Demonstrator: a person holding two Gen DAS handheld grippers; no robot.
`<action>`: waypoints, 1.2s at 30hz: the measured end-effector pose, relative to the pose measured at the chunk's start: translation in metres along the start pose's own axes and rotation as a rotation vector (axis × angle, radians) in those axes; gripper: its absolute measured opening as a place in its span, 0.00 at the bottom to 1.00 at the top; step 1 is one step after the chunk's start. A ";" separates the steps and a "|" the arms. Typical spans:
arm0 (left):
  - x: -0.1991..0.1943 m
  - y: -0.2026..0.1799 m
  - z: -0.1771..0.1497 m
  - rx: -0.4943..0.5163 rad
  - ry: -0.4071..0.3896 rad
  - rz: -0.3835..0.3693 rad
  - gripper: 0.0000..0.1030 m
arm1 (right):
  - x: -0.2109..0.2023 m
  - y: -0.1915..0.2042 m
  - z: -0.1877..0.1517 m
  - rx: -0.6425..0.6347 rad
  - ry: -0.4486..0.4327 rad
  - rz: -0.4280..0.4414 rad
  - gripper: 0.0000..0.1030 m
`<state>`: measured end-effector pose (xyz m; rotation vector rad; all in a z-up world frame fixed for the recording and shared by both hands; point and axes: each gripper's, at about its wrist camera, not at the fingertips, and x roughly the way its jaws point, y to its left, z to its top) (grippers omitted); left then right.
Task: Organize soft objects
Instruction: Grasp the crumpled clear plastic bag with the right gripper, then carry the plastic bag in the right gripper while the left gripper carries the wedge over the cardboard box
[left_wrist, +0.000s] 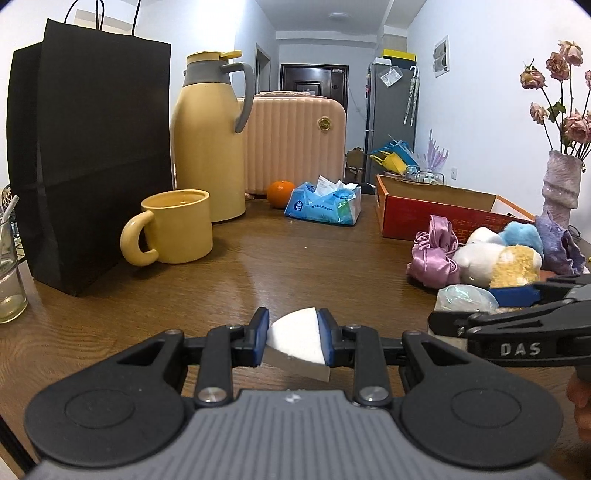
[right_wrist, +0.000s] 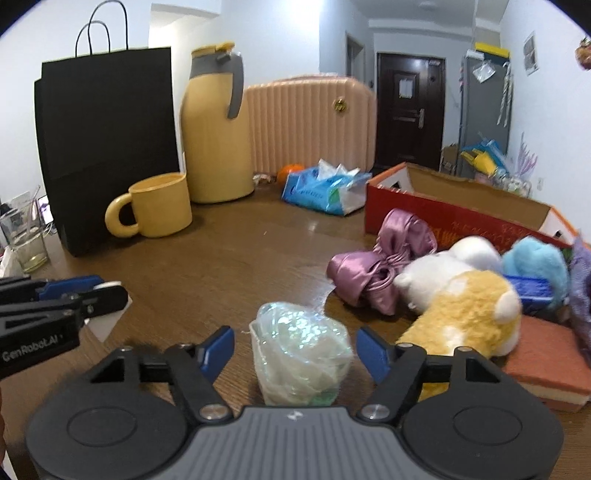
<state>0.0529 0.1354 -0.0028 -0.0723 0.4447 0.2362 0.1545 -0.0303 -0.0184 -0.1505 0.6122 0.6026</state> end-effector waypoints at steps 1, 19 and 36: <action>0.001 0.000 0.001 0.001 0.000 0.001 0.28 | 0.004 0.000 0.000 0.003 0.013 0.002 0.58; 0.005 -0.015 0.018 -0.012 -0.025 -0.030 0.28 | -0.017 -0.029 0.016 0.066 -0.072 0.042 0.36; 0.012 -0.061 0.060 -0.025 -0.098 -0.102 0.28 | -0.048 -0.087 0.045 0.124 -0.236 -0.044 0.35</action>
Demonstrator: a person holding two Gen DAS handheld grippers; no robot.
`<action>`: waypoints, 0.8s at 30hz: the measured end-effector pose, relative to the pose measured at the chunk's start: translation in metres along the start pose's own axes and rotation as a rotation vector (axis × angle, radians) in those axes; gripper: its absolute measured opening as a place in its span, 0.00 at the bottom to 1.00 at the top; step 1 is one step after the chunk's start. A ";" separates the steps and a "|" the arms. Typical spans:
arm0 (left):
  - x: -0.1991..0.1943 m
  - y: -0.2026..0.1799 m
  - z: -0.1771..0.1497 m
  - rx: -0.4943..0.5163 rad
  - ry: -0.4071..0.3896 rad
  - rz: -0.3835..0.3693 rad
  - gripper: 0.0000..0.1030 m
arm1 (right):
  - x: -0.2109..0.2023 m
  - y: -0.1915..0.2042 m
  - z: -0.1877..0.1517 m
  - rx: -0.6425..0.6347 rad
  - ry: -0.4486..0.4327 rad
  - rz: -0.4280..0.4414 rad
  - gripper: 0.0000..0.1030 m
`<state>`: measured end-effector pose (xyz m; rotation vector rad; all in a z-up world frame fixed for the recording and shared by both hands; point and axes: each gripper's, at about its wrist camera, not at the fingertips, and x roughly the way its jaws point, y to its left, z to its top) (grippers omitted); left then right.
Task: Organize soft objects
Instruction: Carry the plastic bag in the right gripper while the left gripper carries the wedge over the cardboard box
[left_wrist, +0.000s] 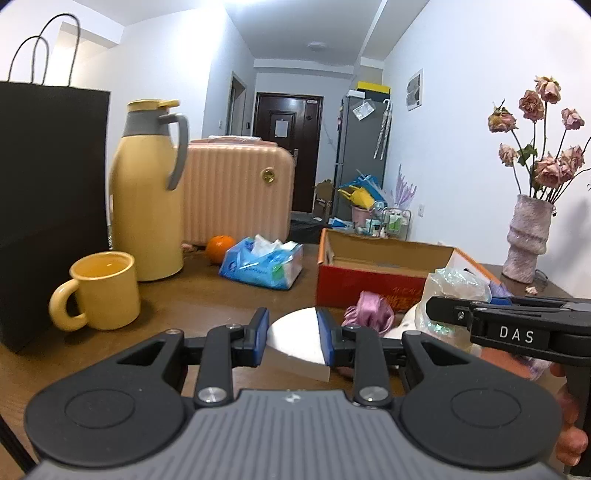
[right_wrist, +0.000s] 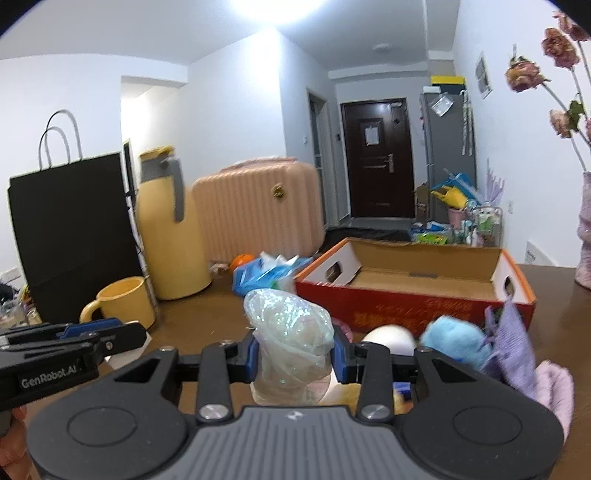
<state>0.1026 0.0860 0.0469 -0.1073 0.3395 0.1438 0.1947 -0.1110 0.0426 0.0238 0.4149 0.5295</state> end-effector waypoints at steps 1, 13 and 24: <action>0.002 -0.003 0.003 0.000 -0.004 -0.004 0.28 | -0.001 -0.004 0.003 0.005 -0.010 -0.006 0.35; 0.028 -0.042 0.030 -0.003 -0.031 -0.034 0.28 | 0.001 -0.044 0.027 0.031 -0.083 -0.063 0.35; 0.059 -0.065 0.048 -0.017 -0.033 -0.044 0.28 | 0.015 -0.063 0.043 0.028 -0.102 -0.091 0.35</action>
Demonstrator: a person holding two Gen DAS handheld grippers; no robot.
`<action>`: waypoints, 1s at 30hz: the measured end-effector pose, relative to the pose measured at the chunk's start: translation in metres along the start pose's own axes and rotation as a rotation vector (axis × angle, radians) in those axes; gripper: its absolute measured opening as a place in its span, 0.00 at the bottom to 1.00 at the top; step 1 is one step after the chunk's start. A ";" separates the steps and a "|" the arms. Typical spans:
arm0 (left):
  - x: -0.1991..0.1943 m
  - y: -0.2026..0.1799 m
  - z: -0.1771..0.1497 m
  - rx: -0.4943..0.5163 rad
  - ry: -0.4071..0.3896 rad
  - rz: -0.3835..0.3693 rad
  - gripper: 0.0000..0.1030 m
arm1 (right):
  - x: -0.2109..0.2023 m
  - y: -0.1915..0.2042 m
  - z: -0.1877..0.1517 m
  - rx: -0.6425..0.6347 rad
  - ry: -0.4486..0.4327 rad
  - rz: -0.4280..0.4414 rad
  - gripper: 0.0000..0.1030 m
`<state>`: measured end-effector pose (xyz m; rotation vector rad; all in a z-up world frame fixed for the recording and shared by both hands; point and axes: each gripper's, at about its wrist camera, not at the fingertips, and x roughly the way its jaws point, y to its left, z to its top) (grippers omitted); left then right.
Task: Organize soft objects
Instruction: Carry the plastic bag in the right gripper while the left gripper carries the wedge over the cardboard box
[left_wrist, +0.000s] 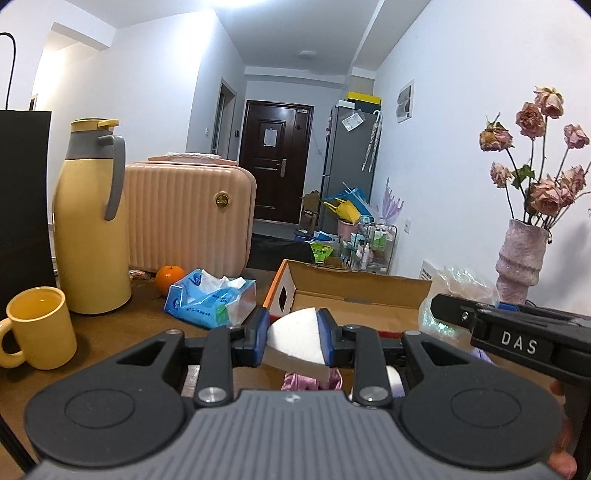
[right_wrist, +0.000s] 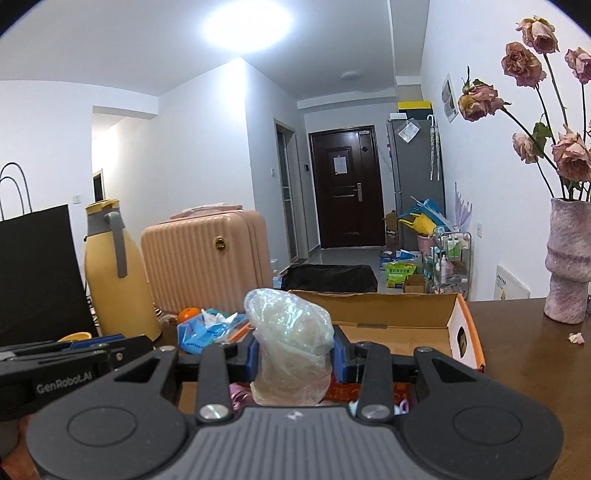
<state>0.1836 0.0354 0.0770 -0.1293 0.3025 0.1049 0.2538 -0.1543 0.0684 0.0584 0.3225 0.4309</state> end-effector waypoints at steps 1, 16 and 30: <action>0.004 -0.001 0.002 -0.004 0.001 0.002 0.28 | 0.002 -0.001 0.001 -0.001 0.000 -0.003 0.35; 0.056 -0.017 0.026 -0.022 -0.004 0.027 0.28 | 0.034 -0.025 0.015 0.001 -0.008 -0.044 0.35; 0.111 -0.032 0.035 -0.015 0.017 0.028 0.28 | 0.073 -0.051 0.024 0.005 0.022 -0.086 0.35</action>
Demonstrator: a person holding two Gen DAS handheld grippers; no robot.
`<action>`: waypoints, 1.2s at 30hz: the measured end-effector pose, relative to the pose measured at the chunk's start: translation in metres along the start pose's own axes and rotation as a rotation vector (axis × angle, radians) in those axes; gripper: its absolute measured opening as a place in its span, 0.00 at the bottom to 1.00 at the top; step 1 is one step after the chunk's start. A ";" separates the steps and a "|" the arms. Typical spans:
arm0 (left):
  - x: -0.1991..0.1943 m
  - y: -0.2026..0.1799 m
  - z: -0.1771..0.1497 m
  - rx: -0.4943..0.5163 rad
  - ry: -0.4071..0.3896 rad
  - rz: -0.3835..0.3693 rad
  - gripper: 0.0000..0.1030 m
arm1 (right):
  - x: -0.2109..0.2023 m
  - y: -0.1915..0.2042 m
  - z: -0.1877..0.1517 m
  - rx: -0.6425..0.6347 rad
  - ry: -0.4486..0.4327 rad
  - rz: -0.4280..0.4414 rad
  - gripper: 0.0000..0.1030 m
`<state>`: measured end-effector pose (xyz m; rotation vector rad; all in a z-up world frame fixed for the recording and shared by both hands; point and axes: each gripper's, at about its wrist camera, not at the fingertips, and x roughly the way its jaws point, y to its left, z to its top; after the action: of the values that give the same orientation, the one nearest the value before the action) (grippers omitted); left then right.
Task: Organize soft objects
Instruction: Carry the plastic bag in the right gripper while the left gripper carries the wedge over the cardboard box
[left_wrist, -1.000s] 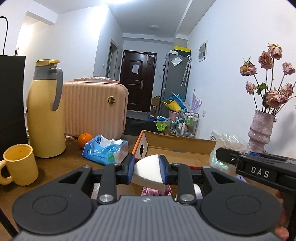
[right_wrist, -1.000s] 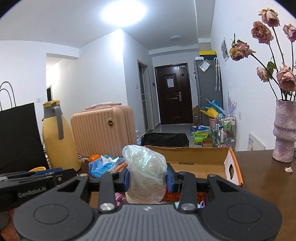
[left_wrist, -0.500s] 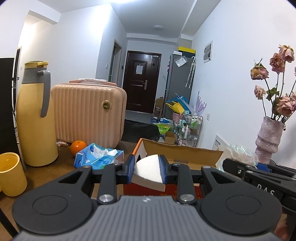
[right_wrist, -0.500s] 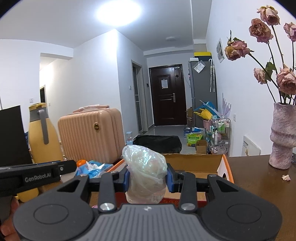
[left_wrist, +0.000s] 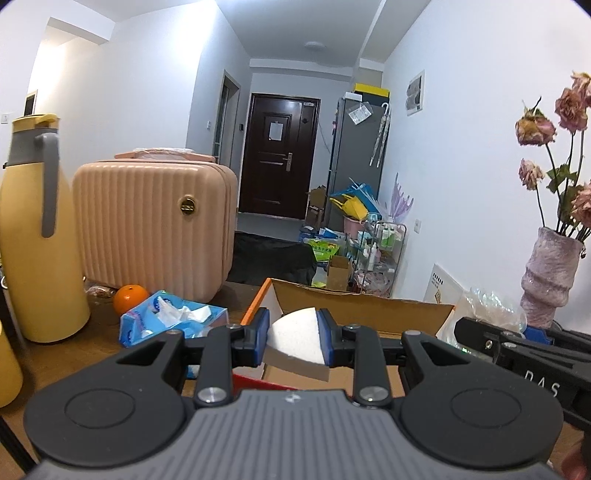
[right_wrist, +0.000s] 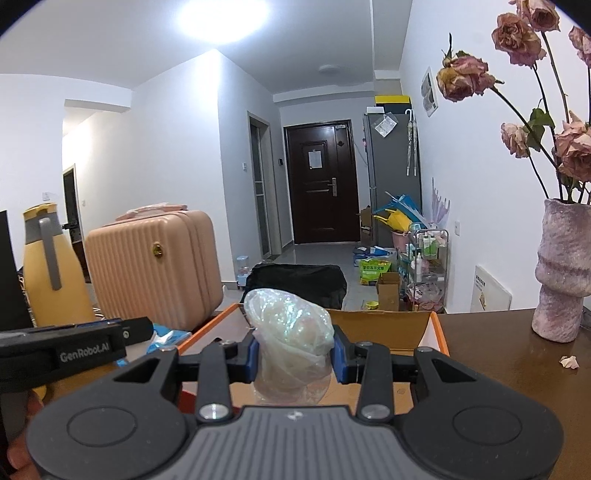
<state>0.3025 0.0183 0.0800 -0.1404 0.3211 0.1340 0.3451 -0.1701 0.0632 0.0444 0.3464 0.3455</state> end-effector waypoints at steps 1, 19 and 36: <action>0.004 -0.002 0.001 0.004 0.004 -0.001 0.28 | 0.003 -0.001 0.000 0.001 0.004 -0.002 0.35; 0.058 -0.014 0.006 0.032 0.025 0.020 0.28 | 0.051 -0.015 0.008 -0.011 0.059 -0.026 0.35; 0.091 -0.014 0.013 0.035 0.037 0.043 0.28 | 0.091 -0.022 0.009 -0.037 0.137 -0.064 0.35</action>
<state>0.3941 0.0165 0.0642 -0.1018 0.3635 0.1683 0.4355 -0.1601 0.0400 -0.0265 0.4763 0.2926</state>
